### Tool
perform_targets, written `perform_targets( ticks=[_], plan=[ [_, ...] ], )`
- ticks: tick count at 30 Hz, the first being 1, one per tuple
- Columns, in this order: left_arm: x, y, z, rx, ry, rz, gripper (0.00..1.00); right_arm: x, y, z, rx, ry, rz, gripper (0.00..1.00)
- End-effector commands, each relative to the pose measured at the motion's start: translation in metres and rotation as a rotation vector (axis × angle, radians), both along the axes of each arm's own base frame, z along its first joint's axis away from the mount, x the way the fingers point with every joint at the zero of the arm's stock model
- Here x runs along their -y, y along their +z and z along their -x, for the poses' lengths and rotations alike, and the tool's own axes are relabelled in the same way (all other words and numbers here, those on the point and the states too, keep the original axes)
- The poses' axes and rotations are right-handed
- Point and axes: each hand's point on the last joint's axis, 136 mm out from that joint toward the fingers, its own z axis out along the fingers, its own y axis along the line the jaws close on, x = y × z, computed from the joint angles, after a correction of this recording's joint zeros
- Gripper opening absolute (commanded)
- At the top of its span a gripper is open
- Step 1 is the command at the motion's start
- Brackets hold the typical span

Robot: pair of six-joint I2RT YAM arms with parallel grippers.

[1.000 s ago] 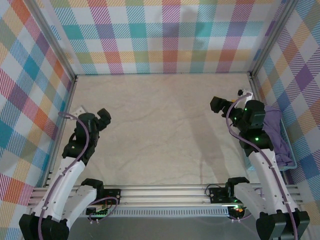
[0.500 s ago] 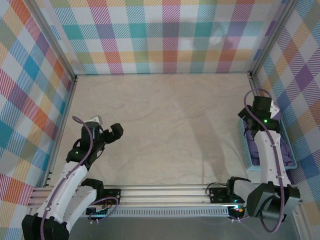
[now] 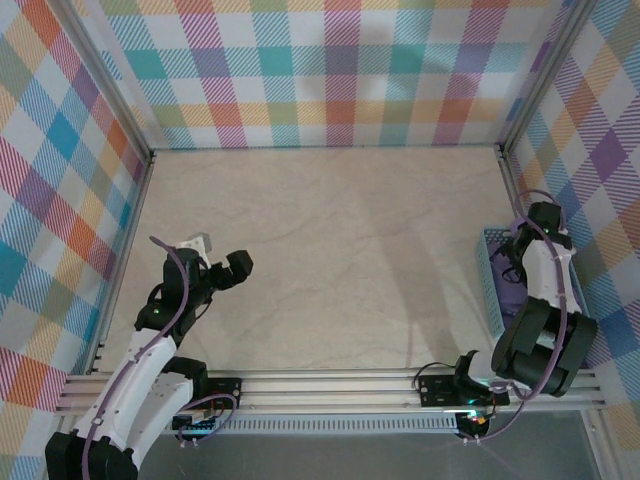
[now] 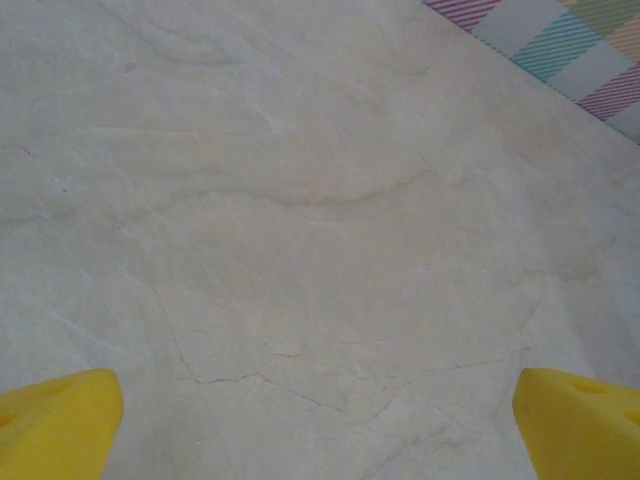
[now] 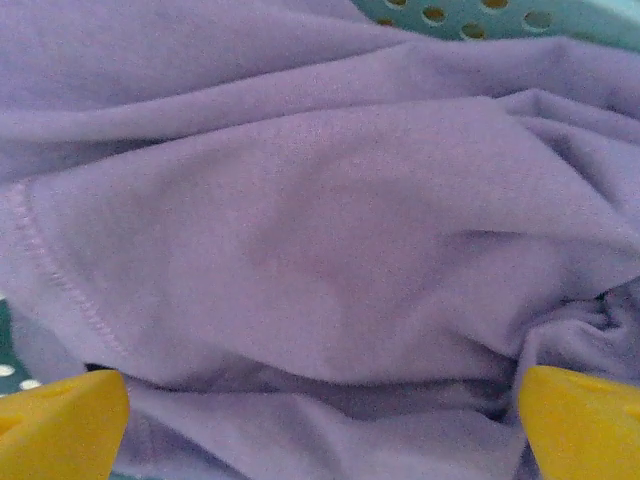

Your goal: Fold the inside-out t-shirt

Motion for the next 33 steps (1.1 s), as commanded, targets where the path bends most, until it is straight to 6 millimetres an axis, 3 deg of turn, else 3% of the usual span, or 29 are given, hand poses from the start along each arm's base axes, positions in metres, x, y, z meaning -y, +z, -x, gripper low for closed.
perform_targets(
  ticks=[1,8,11,15,19,25,33],
  plan=[
    [0.006,0.002,0.001,0.034,-0.035,-0.007,1.0,-0.002,-0.018,-0.002,0.002,-0.034,-0.057,1.0],
    [0.005,0.002,0.003,0.04,-0.034,-0.014,1.0,-0.006,-0.051,-0.011,-0.038,-0.046,-0.153,1.0],
    [0.004,0.002,0.003,0.043,-0.031,-0.019,1.0,-0.006,-0.056,-0.016,-0.023,-0.053,-0.176,0.94],
    [0.001,0.003,0.004,0.049,-0.017,-0.025,1.0,-0.008,-0.063,-0.022,0.029,-0.053,-0.207,0.74],
    [-0.001,0.004,0.006,0.053,-0.009,-0.032,1.0,-0.007,-0.059,-0.02,0.043,-0.053,-0.19,0.39],
    [-0.001,0.003,0.006,0.056,-0.007,-0.033,1.0,-0.001,-0.015,-0.011,0.132,-0.046,-0.087,0.02],
    [0.001,-0.003,0.003,0.03,-0.017,-0.038,1.0,-0.014,0.102,-0.015,0.423,0.095,0.07,0.0]
  ],
)
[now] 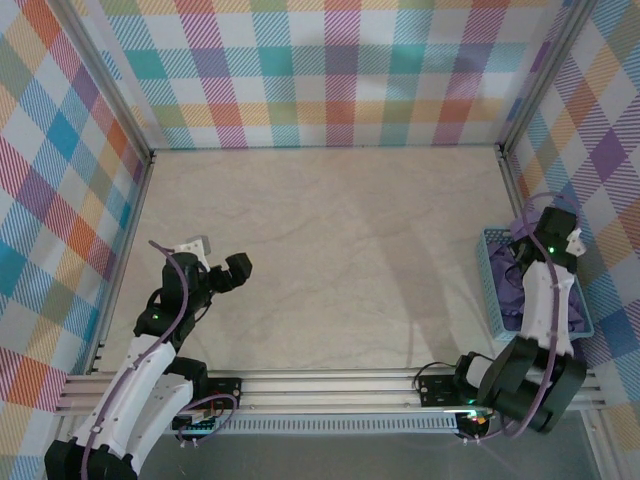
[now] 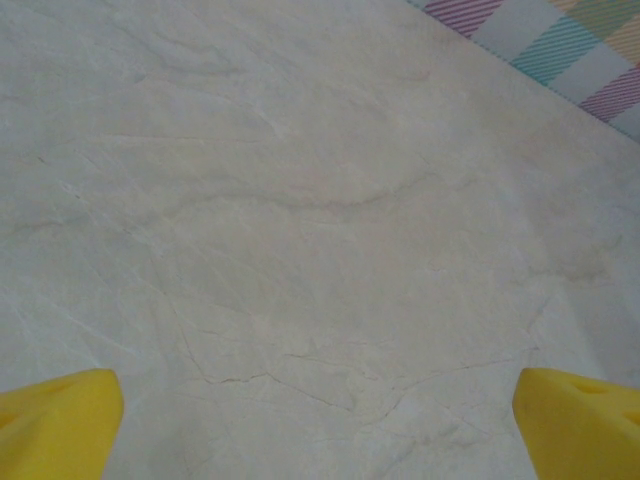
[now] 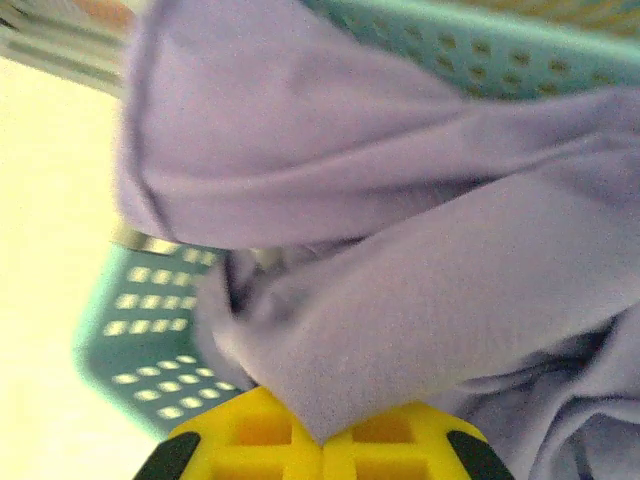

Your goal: Fold the inside-out t-shirt

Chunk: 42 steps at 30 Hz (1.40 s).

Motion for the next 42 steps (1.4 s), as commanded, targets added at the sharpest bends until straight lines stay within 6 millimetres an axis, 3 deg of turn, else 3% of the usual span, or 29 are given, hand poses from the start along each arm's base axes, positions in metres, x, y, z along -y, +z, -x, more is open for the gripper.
perform_targets(
  ticks=[1,4,9,12,19,27,30,32,37,38,39,40,42],
  plan=[
    [0.005,-0.001,-0.001,0.01,-0.023,-0.012,1.0,-0.008,0.051,-0.003,0.088,0.074,0.076,0.0],
    [0.006,-0.002,-0.002,0.007,-0.025,-0.013,1.0,-0.029,0.11,-0.009,0.219,0.167,0.125,0.0],
    [0.006,-0.006,-0.003,0.001,-0.025,-0.016,1.0,-0.091,0.213,-0.018,0.426,0.397,0.229,0.0],
    [0.007,-0.007,-0.003,-0.001,-0.029,-0.017,1.0,-0.128,0.255,-0.023,0.506,0.531,0.266,0.0],
    [0.007,-0.009,-0.003,0.001,-0.03,-0.018,1.0,-0.218,0.311,-0.036,0.62,0.845,0.35,0.0],
    [0.006,-0.011,-0.004,-0.001,-0.027,-0.022,1.0,-0.345,0.358,-0.043,0.689,1.179,0.559,0.0],
    [0.007,-0.012,-0.003,0.001,-0.028,-0.023,1.0,-0.387,0.356,-0.048,0.688,1.28,0.567,0.0],
    [0.007,-0.011,-0.003,0.005,-0.029,-0.022,1.0,-0.416,0.339,-0.055,0.647,1.349,0.548,0.0],
    [0.007,-0.011,-0.003,0.008,-0.029,-0.022,1.0,-0.478,0.244,-0.079,0.447,1.483,0.421,0.02],
    [0.007,-0.01,-0.003,0.01,-0.031,-0.021,1.0,-0.486,0.227,-0.083,0.41,1.499,0.4,0.07],
    [0.008,-0.011,-0.003,0.008,-0.032,-0.02,1.0,-0.497,0.199,-0.086,0.345,1.532,0.369,0.25],
    [0.008,-0.01,-0.003,0.011,-0.035,-0.019,1.0,-0.502,0.183,-0.087,0.303,1.552,0.355,0.37],
    [0.008,-0.012,-0.003,0.005,-0.035,-0.02,1.0,-0.501,0.155,-0.091,0.205,1.552,0.364,0.53]
  ],
)
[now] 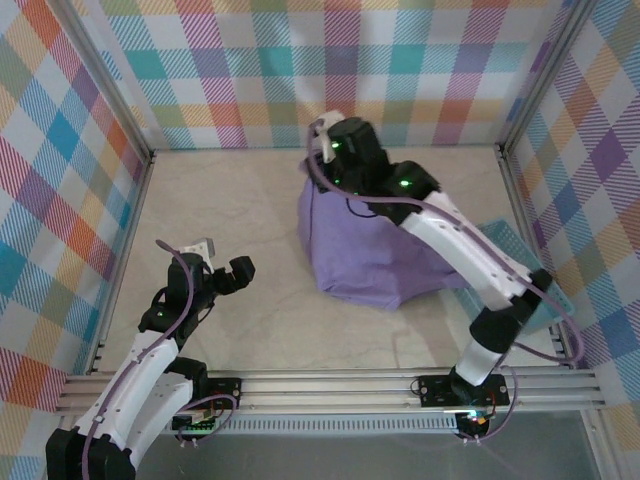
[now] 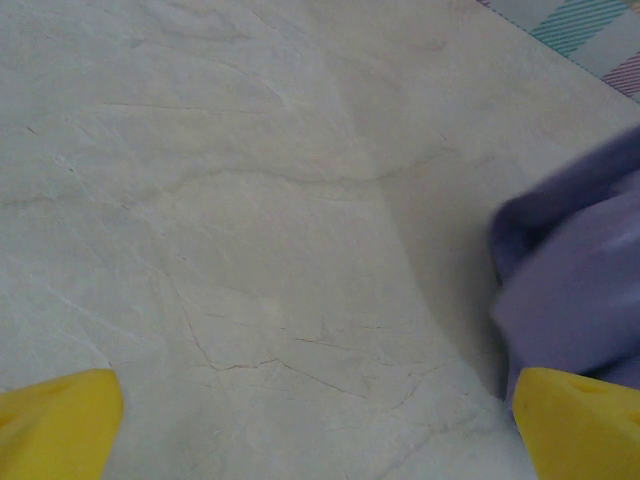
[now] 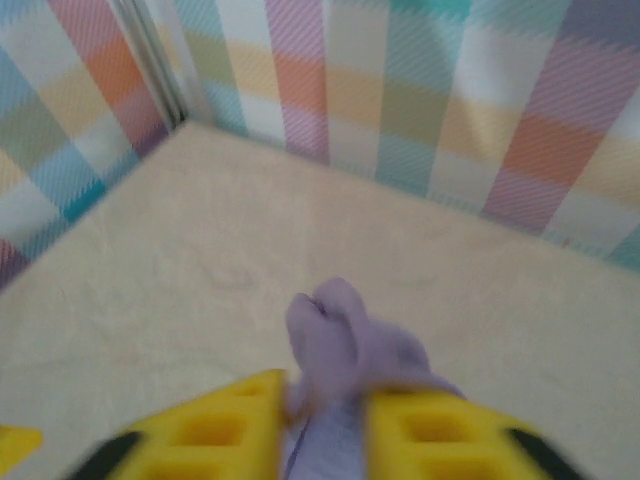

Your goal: Fold the inside-out t-shirt

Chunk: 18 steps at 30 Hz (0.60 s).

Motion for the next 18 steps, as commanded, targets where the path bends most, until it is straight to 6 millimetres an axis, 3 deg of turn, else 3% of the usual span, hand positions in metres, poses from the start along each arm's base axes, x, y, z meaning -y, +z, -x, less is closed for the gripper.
perform_targets(
  ticks=[1,3,6,9,14,18],
  plan=[
    [0.006,0.003,-0.003,0.035,-0.025,-0.009,1.0,-0.002,-0.05,0.002,-0.126,-0.018,0.078,0.59],
    [0.011,0.003,-0.004,0.032,-0.049,-0.002,1.0,0.018,-0.061,0.0,-0.121,-0.08,0.133,0.68],
    [0.023,0.002,-0.007,0.006,-0.089,-0.033,1.0,0.058,-0.073,0.004,-0.161,-0.166,0.132,0.72],
    [0.05,0.0,-0.009,-0.064,-0.157,-0.112,1.0,0.125,-0.098,0.009,-0.255,-0.331,0.097,0.76],
    [0.095,-0.016,-0.019,-0.164,-0.218,-0.189,1.0,0.243,-0.159,0.026,-0.446,-0.643,0.028,0.82],
    [0.122,-0.036,-0.029,-0.229,-0.24,-0.229,1.0,0.301,-0.194,0.038,-0.543,-0.778,-0.05,0.86]
  ],
)
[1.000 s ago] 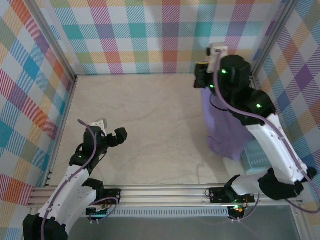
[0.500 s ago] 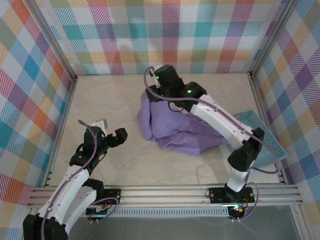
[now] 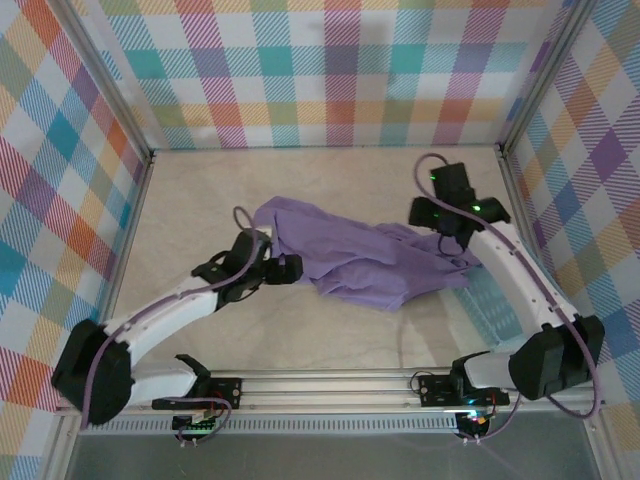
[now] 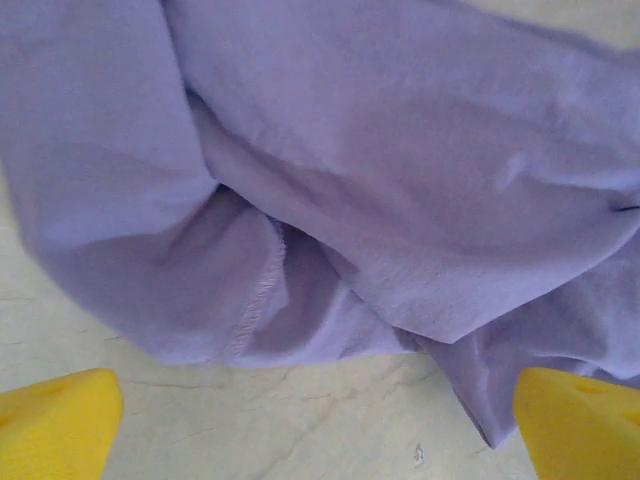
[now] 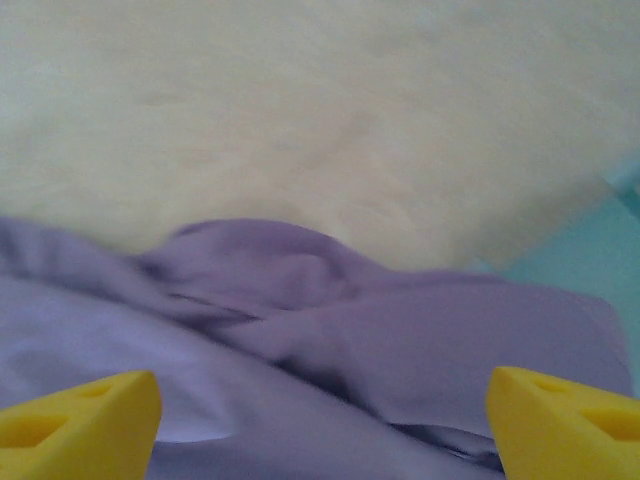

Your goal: Fold the inside-out t-shirt

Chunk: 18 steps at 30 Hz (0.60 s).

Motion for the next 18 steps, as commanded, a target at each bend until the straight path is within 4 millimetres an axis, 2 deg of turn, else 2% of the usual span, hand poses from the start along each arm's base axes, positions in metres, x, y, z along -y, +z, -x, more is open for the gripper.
perform_targets(
  ticks=[1,6,9,12,14,16,18],
  plan=[
    [0.01,-0.014,-0.008,-0.04,0.031,-0.057,1.0,0.021,-0.035,0.013,-0.089,-0.084,-0.125,0.87],
    [0.022,-0.039,-0.015,-0.114,0.03,-0.138,1.0,0.061,-0.069,0.017,-0.156,-0.235,-0.182,0.88],
    [0.028,-0.054,-0.018,-0.149,0.028,-0.153,1.0,0.064,-0.086,0.019,-0.18,-0.28,-0.248,0.89],
    [0.034,-0.066,-0.022,-0.174,0.02,-0.158,0.99,0.057,-0.101,0.018,-0.196,-0.284,-0.296,0.86],
    [0.038,-0.074,-0.023,-0.195,0.014,-0.167,0.96,0.051,-0.106,0.014,-0.199,-0.273,-0.334,0.77],
    [0.043,-0.08,-0.025,-0.208,0.006,-0.172,0.93,0.046,-0.106,0.008,-0.191,-0.259,-0.359,0.58],
    [0.049,-0.083,-0.026,-0.212,-0.004,-0.177,0.89,0.05,-0.097,0.004,-0.165,-0.262,-0.338,0.32]
  ],
)
